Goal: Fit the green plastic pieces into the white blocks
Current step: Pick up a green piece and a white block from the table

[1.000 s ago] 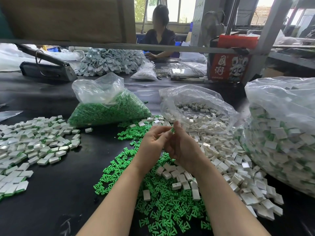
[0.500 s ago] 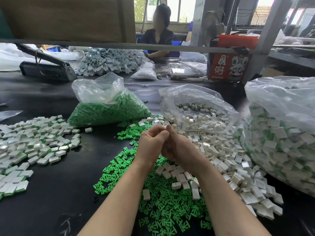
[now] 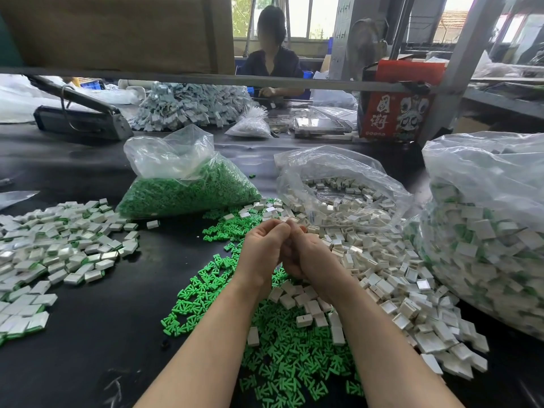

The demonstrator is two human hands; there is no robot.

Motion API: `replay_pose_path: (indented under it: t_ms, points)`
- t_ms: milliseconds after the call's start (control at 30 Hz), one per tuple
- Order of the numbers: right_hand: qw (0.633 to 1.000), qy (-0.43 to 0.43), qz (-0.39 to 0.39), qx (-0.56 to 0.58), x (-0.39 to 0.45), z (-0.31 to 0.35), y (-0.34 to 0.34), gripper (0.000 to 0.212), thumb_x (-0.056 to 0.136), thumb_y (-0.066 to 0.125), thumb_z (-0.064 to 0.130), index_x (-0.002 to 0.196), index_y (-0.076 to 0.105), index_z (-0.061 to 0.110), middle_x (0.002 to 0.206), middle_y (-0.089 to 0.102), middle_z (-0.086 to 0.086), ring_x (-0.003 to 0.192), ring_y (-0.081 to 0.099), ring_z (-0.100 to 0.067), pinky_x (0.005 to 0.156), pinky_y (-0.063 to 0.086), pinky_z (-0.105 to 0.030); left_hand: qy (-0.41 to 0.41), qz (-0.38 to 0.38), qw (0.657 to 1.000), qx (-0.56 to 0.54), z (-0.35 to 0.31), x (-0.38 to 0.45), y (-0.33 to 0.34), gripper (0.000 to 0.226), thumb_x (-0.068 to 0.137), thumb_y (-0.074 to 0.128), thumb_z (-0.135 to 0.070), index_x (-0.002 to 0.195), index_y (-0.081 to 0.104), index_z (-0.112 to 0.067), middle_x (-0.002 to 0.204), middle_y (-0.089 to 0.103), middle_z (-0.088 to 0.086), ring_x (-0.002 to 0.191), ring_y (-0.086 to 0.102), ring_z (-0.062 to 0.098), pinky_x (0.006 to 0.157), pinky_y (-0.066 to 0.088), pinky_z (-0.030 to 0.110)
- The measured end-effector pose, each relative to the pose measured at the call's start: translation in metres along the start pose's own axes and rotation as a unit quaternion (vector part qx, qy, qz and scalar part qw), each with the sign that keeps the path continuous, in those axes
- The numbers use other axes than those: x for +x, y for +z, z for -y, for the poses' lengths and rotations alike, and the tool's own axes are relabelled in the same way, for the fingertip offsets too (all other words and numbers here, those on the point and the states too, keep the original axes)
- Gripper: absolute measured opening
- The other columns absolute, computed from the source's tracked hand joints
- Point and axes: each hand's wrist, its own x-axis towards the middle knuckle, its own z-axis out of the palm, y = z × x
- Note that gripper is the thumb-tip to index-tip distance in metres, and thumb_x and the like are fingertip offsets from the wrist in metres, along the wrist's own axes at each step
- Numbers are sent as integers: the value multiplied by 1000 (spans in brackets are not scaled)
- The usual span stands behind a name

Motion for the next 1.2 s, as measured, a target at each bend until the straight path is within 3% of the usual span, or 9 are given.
replay_pose_path:
  t_ms: [167,233,333,533,700,800,967,1100,1200]
  points:
    - [1000,-6,-4,9,2,-1,1,52,103,31,49,77,51,8,50,31,8,39,27,-4,37,24,-15,-5,7,1000,5,-2,-1,-1,17,93,54,-7,79,63,-9,98,73,18,52,61,12,52,48,25]
    - [1000,0,-4,21,2,-1,0,54,102,28,53,76,47,9,52,32,5,40,28,-6,37,24,-16,-8,19,1000,18,-4,0,-4,12,89,59,-10,78,65,-10,84,68,18,50,55,12,56,44,29]
    - [999,14,4,45,3,-2,-5,58,100,23,58,83,49,9,54,30,0,42,23,-11,38,17,-23,-4,56,998,28,-6,1,-12,23,88,62,-7,72,74,-19,70,65,6,53,60,12,56,52,22]
    - [998,26,20,58,5,-5,-7,59,100,20,60,98,50,9,54,27,-2,45,18,-15,45,8,-34,12,76,994,74,-10,2,-15,22,88,63,-10,79,78,-23,72,71,4,59,66,12,59,54,21]
    - [998,15,27,58,5,-6,-8,60,93,28,66,75,48,13,58,29,-2,48,20,-16,47,10,-36,6,43,995,90,-10,1,-9,18,77,63,-21,68,75,-31,64,67,-2,54,62,10,55,52,24]
    - [999,3,30,41,5,-6,-5,63,93,30,68,94,53,9,59,29,-1,49,21,-15,44,13,-29,6,24,996,90,-9,2,-8,21,80,60,-18,66,73,-27,60,62,1,48,56,12,53,48,27]
    - [999,-16,33,17,2,-3,-1,59,93,35,65,72,45,11,59,32,1,47,25,-10,41,21,-21,-3,-22,998,59,-6,5,-4,26,90,54,-10,98,60,14,76,58,17,49,49,14,58,45,27]
    - [1000,-10,26,7,1,0,0,73,89,36,64,91,55,-6,60,30,-1,48,25,-10,42,22,-20,-12,-42,999,26,-2,4,2,32,90,55,-10,106,55,17,96,61,23,73,54,28,72,47,40]
    - [1000,-7,7,0,-1,2,2,60,87,40,64,99,54,7,58,28,1,45,24,-8,40,21,-18,-14,-52,998,20,2,5,4,24,91,55,-7,100,61,14,98,68,24,75,62,26,70,51,36]
